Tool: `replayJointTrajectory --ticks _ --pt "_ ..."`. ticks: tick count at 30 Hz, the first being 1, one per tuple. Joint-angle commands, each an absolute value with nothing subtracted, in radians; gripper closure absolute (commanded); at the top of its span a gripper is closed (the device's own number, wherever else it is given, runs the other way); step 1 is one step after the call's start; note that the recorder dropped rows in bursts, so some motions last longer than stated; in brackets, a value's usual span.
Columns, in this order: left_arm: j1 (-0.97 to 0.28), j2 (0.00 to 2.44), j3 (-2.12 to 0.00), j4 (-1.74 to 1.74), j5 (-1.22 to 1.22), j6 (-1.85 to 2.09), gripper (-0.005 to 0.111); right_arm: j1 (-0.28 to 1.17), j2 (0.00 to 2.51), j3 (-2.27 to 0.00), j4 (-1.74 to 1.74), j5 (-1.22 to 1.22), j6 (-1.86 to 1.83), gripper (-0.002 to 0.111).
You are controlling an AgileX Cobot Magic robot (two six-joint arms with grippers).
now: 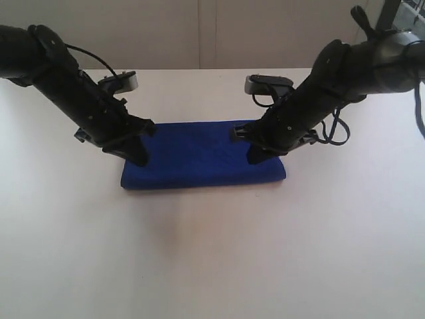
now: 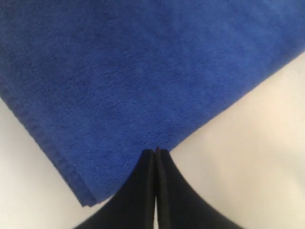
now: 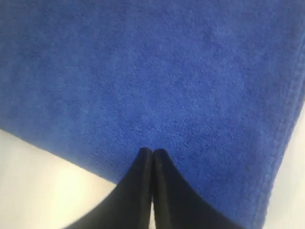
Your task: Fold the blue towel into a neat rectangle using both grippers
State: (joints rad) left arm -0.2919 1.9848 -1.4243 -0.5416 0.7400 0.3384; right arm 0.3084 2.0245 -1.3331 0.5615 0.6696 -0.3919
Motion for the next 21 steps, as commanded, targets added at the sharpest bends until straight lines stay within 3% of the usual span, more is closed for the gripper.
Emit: replayJointTrajectory --ticks 1,21 --pt "-0.292 2.002 -1.402 -0.498 0.748 0.344 0.107 0.308 2.045 -1.337 0.572 0.668 -0.406 0.108" --pt "-0.292 2.002 -1.325 -0.447 0.637 0.344 0.107 0.292 2.076 -1.337 0.542 0.659 -0.392 0.108"
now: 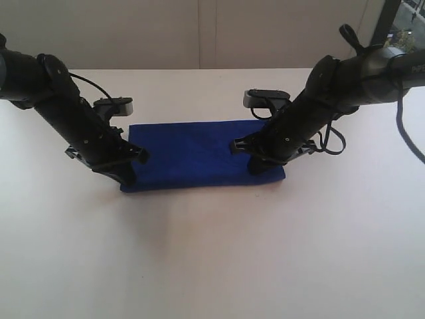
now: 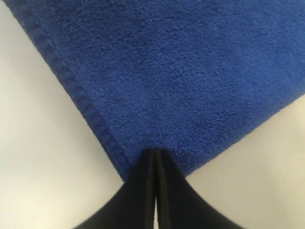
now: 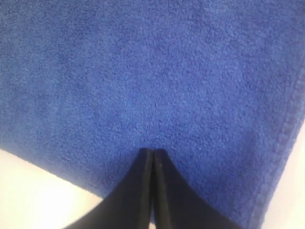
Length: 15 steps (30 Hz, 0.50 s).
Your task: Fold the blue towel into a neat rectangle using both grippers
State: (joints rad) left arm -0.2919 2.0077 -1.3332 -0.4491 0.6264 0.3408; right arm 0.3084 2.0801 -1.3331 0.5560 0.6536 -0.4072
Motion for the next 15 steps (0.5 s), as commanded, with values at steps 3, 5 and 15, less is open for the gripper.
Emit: replayJointTrajectory --ticks 3,5,15 --pt "-0.292 2.002 -1.325 -0.447 0.635 0.344 0.107 0.268 2.076 -1.337 0.534 0.674 -0.382 0.108" --pt "-0.292 2.002 -1.325 -0.447 0.635 0.344 0.107 0.253 2.076 -1.337 0.502 0.687 -0.356 0.108" --pt "-0.292 2.002 -1.325 -0.447 0.635 0.344 0.107 0.222 2.076 -1.337 0.375 0.739 -0.276 0.108"
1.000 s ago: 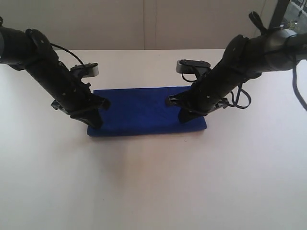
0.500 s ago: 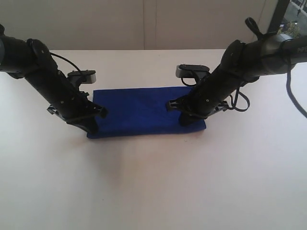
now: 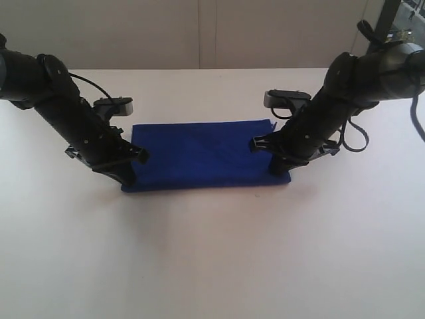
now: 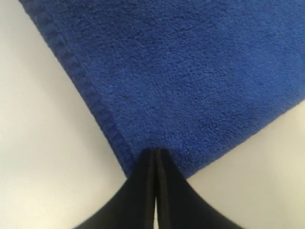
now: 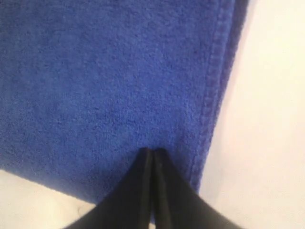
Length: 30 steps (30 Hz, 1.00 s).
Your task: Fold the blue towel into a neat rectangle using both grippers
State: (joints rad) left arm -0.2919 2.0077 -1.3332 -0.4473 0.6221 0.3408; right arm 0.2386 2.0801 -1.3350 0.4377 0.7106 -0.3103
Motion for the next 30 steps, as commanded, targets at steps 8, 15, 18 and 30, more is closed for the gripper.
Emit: replayJointTrajectory --ticks 8,15,18,30 --pt "-0.292 2.002 -1.325 -0.440 0.636 0.344 0.107 0.209 2.037 -1.337 0.365 0.753 -0.249 0.108" --pt "-0.292 1.964 -1.327 -0.404 0.613 0.344 0.107 0.209 1.978 -1.337 0.361 0.749 -0.239 0.108" --pt "-0.290 1.927 -1.327 -0.358 0.613 0.329 0.107 0.209 1.955 -1.337 0.340 0.740 -0.237 0.108" --pt "-0.290 1.907 -1.326 -0.349 0.630 0.311 0.107 0.209 2.020 -1.337 0.242 0.765 -0.172 0.108"
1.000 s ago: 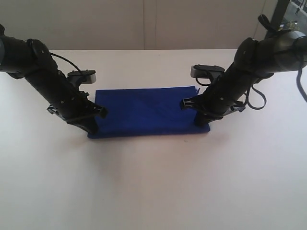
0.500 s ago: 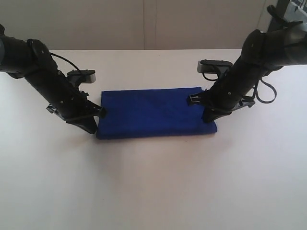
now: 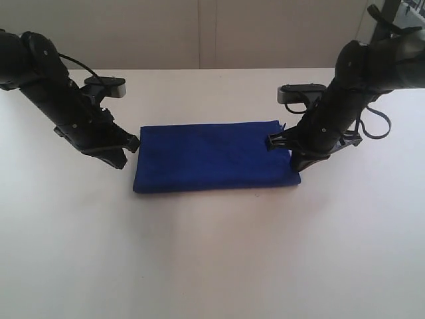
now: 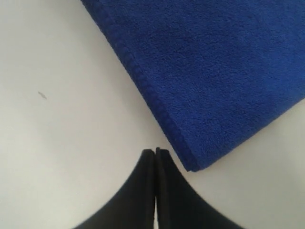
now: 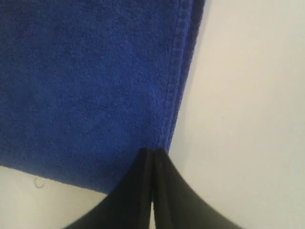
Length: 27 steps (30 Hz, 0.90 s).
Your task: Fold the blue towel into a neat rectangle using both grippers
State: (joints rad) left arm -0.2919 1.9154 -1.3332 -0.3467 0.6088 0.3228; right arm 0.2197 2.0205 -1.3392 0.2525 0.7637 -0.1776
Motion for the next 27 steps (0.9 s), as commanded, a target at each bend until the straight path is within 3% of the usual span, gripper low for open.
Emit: replayJointTrajectory --ticks 1,27 --pt "-0.290 1.907 -1.326 -0.349 0.630 0.311 0.107 0.209 2.020 -1.337 0.239 0.765 -0.172 0.108" --pt "-0.290 1.866 -1.327 -0.327 0.655 0.258 0.107 0.209 2.014 -1.337 0.137 0.759 -0.070 0.108"
